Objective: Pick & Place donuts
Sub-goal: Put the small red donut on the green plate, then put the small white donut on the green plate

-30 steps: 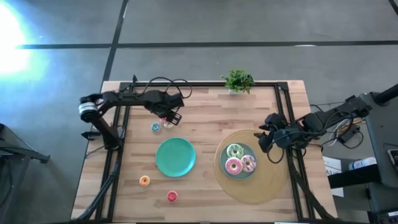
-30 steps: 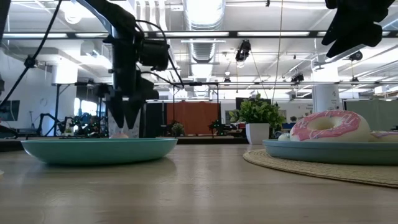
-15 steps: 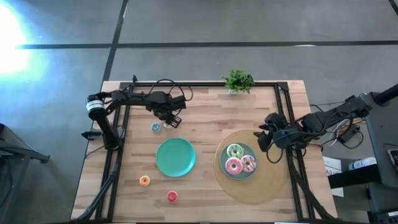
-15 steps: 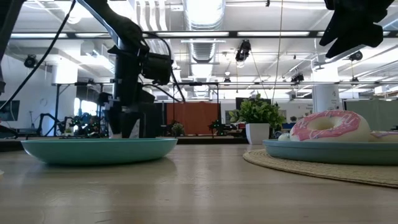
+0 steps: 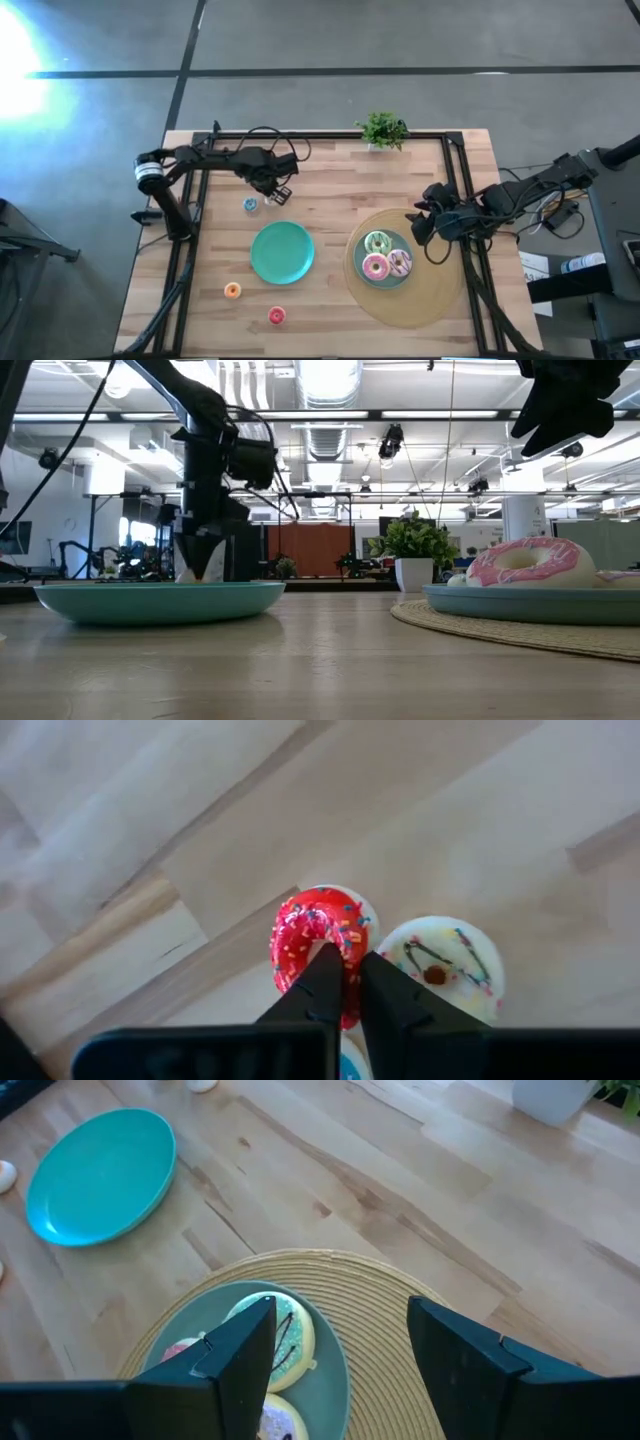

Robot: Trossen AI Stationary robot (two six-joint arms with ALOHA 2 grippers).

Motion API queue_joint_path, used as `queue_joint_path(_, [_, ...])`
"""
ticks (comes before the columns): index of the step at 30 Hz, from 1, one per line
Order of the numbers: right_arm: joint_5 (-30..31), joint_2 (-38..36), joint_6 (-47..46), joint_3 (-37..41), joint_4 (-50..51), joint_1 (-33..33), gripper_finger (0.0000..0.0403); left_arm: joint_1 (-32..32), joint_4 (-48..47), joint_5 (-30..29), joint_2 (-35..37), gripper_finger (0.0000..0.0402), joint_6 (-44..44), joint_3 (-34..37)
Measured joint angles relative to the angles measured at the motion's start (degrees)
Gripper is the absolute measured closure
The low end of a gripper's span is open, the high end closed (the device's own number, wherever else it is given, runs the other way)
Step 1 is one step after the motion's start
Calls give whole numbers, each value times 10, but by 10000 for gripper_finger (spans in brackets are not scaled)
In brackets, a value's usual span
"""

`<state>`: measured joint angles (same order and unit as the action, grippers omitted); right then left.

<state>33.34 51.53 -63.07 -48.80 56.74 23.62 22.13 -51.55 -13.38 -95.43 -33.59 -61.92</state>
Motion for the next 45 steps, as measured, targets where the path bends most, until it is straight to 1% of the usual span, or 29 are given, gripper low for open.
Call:
queue_joint_path(3, [0, 0, 0, 0, 0, 0, 183, -24, -17, -13, 23, 400, -11, -15])
queue_joint_path(5, [-1, 0, 1, 0, 0, 0, 183, -54, -16, -14, 43, 400, -24, -26])
queue_joint_path(9, [-1, 0, 2, 0, 0, 0, 183, -154, -17, -15, 65, 401, -53, -35])
queue_joint_path(15, [0, 0, 19, 1, 0, 0, 183, -315, -37, -13, 48, 401, -156, -34])
queue_joint_path(19, [1, 0, 33, 1, 0, 0, 183, -371, -52, -7, 32, 401, -241, -34])
queue_joint_path(22, [10, 0, 39, 1, 0, 0, 183, -387, -77, -2, 16, 401, -282, -34])
queue_joint_path(26, [14, 0, 51, 1, -1, -5, 183, -388, -84, 39, -2, 390, -285, -34])
queue_joint_path(31, [14, 0, 53, 1, -1, -8, 183, -389, -80, 62, -12, 348, -285, -34])
queue_joint_path(36, [13, 0, 61, 1, -1, -8, 183, -388, -81, 70, -10, 306, -291, -34])
queue_joint_path(39, [13, 0, 63, 1, -1, -8, 183, -388, -108, 84, -8, 290, -291, -49])
queue_joint_path(41, [13, 0, 65, 1, -1, -8, 183, -388, -137, 81, -8, 287, -291, -74])
queue_joint_path(45, [13, 0, 67, 1, -1, -8, 183, -383, -198, 26, -7, 287, -270, -132])
